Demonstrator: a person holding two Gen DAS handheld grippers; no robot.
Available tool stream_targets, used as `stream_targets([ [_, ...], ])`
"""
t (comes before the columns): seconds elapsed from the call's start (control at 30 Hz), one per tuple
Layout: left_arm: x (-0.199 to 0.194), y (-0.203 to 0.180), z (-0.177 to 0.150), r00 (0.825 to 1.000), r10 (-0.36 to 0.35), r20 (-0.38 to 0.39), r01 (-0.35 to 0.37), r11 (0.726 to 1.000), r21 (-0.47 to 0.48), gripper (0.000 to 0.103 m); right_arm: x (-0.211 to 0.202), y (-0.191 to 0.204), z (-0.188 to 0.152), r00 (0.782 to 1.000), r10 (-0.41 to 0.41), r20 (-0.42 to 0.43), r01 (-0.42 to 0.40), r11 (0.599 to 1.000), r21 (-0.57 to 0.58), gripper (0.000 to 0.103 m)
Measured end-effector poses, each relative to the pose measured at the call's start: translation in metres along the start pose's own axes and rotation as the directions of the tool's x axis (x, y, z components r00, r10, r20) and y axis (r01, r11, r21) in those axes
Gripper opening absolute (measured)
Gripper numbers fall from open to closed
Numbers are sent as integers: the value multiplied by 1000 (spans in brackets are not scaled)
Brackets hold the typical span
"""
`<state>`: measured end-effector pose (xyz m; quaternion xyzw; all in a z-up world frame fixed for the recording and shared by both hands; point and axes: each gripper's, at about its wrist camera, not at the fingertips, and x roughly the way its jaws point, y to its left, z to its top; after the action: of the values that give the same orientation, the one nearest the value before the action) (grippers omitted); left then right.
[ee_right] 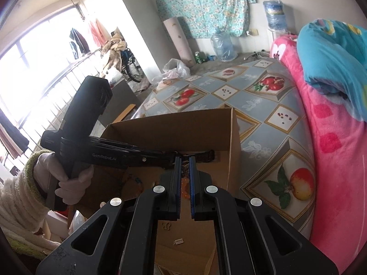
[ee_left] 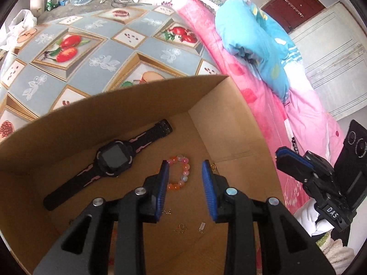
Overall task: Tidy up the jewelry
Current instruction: 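Carry the gold flower charm in the right gripper over the box, then open the right gripper to drop the gold flower charm into the box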
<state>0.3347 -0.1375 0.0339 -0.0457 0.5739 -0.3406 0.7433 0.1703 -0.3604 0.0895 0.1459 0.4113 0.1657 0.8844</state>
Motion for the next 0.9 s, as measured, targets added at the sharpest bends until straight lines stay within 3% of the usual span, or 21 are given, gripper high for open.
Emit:
stream_targets([
  [0.1,-43,3,-16,994,16,110,-18,1000,10,32,20,16,11,995,51,-91,-54,998,-27,4],
  [0.17,-73,5,-34,980,33,195,-36,999,16,36,41,26,18,981,82,-176,-89,996,-31,4],
  [0.33,-134,16,-92,914,128,385,-127,991,-28,48,102,50,25,929,55,-367,-82,995,-60,4],
  [0.43,-153,27,-128,878,200,436,-183,980,-79,53,133,59,24,894,1,-448,-48,994,-95,4],
  [0.5,-159,36,-149,868,224,443,-191,975,-117,59,148,61,23,870,-35,-491,-26,993,-116,5],
  [0.6,-164,50,-173,861,259,438,-210,965,-157,63,161,62,21,852,-89,-515,12,988,-151,8],
  [0.77,-166,68,-197,858,274,434,-195,956,-218,66,160,63,20,853,-117,-508,51,989,-142,10],
  [0.9,-161,74,-202,869,258,423,-167,956,-240,68,124,69,28,902,-121,-413,69,988,-139,11],
])
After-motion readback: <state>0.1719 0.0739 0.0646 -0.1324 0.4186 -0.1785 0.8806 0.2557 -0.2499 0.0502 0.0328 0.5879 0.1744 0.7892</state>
